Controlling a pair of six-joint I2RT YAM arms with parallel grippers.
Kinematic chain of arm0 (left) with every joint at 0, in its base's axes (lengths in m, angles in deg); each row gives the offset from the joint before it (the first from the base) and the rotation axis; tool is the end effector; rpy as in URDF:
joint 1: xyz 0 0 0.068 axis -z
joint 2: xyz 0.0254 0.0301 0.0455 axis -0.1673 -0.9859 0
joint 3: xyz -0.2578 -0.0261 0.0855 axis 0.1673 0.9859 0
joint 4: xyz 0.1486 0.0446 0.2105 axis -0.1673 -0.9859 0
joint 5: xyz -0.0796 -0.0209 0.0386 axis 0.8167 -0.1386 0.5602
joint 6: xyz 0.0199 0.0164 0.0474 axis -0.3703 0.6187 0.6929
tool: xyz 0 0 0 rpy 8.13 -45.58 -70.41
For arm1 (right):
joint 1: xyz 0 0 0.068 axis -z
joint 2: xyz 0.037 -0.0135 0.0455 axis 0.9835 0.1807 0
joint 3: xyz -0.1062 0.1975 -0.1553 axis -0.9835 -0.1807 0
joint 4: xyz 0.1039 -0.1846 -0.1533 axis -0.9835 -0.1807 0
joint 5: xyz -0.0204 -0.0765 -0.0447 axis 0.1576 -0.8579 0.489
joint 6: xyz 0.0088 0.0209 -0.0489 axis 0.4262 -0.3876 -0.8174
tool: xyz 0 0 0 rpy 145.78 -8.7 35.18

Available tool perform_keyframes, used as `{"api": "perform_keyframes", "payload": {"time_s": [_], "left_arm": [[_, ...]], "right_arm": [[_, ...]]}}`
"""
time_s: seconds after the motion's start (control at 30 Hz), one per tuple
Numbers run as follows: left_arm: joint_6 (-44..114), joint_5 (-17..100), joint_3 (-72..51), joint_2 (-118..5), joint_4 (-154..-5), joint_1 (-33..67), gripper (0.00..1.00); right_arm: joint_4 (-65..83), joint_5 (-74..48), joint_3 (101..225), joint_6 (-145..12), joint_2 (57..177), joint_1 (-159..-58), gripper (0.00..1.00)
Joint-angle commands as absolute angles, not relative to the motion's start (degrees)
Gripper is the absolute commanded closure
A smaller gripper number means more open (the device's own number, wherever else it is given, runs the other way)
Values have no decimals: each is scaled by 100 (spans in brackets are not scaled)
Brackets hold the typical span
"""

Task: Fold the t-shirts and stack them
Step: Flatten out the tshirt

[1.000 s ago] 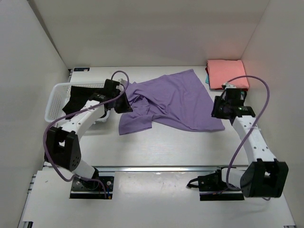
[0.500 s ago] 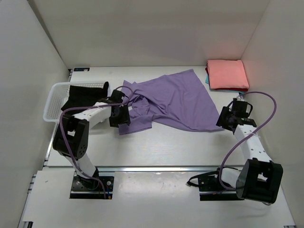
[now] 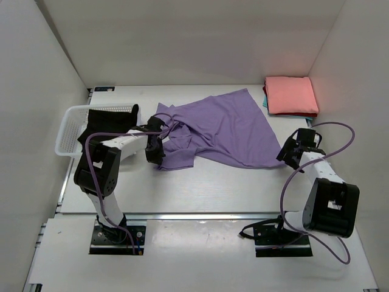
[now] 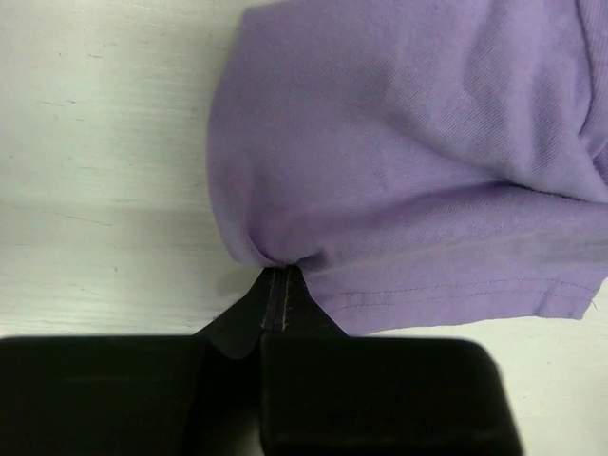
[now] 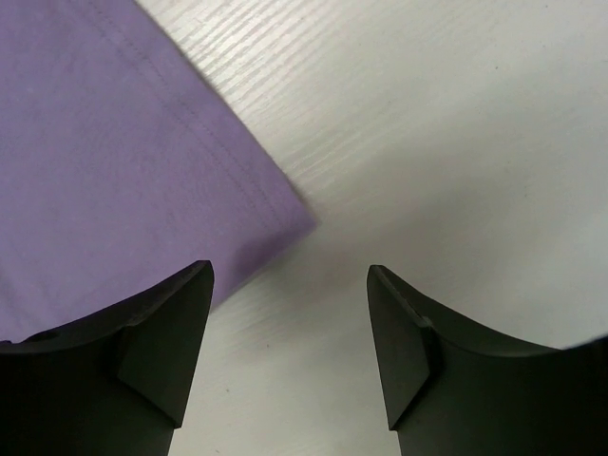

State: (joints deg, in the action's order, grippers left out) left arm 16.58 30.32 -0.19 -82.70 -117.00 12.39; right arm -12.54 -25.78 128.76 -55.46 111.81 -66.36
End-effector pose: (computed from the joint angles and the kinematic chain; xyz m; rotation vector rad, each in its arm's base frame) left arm 0.3042 -0.1211 0.1557 -0.2187 2.8814 -0.0969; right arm 0.2448 -0.0608 0.1901 0.7176 2.4465 -0.0878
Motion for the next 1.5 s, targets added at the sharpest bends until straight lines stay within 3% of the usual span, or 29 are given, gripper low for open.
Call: {"api": "perform_keyframes", "payload": {"time_s": [0.0, 0.33, 0.43, 0.47, 0.5, 0.7, 0.83, 0.97, 1.17, 1.33, 1.47], "left_arm": [[1579, 3323, 114, -8499, -11661, 1278, 100], [1458, 3850, 167, -7937, -11661, 945, 100], [1246, 4079, 184, -7681, -11459, 778, 100], [1220, 4184, 89, -7646, -11398, 743, 100], [1272, 4150, -78, -7576, -11423, 733, 100], [1080, 3965, -1535, -7330, -11416, 699, 100], [807, 3966, -3834, -7548, -11757, 549, 100], [675, 3772, -5342, -7419, -12196, 348, 100], [289, 4087, -5555, -6444, -12241, 39, 100], [-248, 3913, -5528, -5389, -12109, -67, 100], [-809, 3947, -6405, -5623, -12249, -23, 100]], "right_arm": [[-928, -2651, 12891, -5336, 11330, -6527, 36], [-1437, -1649, 13435, -5098, 12480, -6631, 41], [-1517, -1464, 13690, -5309, 12639, -6720, 63], [-1500, -1394, 13751, -5335, 12683, -6720, 91], [-1499, -1358, 13795, -5336, 12684, -6694, 100], [-1622, -1226, 14795, -5713, 12245, -6877, 100], [-1824, -1051, 15780, -5679, 11570, -7027, 100], [-1895, -1007, 16238, -5556, 10621, -6958, 100], [-2308, -1271, 17038, -5837, 9645, -7177, 100], [-2036, -1252, 17293, -5573, 8502, -6642, 100], [-2192, -1384, 17977, -5705, 8482, -6683, 100]]}}
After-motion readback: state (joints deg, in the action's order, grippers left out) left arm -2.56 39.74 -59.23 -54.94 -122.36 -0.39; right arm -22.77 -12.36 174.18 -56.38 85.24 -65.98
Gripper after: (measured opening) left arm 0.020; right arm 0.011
